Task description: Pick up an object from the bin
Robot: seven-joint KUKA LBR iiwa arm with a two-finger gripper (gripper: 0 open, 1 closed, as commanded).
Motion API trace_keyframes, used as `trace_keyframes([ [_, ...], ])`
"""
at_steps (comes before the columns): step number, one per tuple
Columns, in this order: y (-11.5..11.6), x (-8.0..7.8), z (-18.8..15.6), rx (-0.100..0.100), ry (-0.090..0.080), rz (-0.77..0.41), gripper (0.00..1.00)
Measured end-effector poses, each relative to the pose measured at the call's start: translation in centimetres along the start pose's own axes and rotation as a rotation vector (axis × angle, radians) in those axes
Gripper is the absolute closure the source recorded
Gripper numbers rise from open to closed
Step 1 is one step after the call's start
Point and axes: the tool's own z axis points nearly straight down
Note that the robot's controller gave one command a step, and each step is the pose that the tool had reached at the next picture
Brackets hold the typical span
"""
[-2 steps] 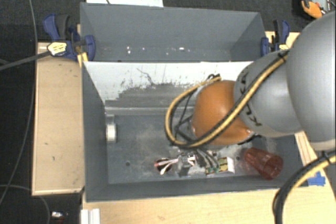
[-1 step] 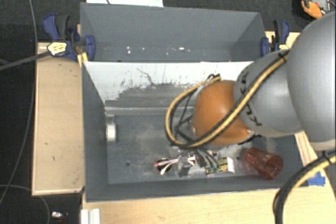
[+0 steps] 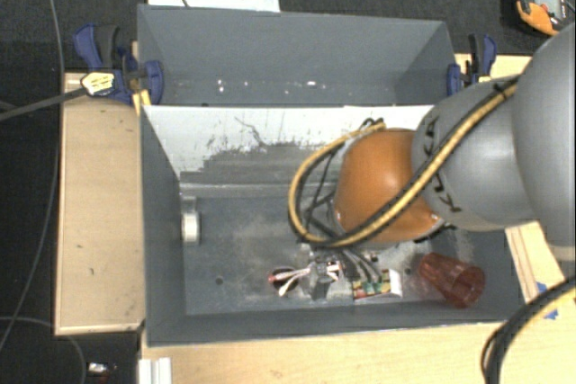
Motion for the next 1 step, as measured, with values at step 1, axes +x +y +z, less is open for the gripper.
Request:
trace_keyframes([
  [1, 0.02, -0.14, -1.8, 0.0, -0.004, 0.001, 1.0],
])
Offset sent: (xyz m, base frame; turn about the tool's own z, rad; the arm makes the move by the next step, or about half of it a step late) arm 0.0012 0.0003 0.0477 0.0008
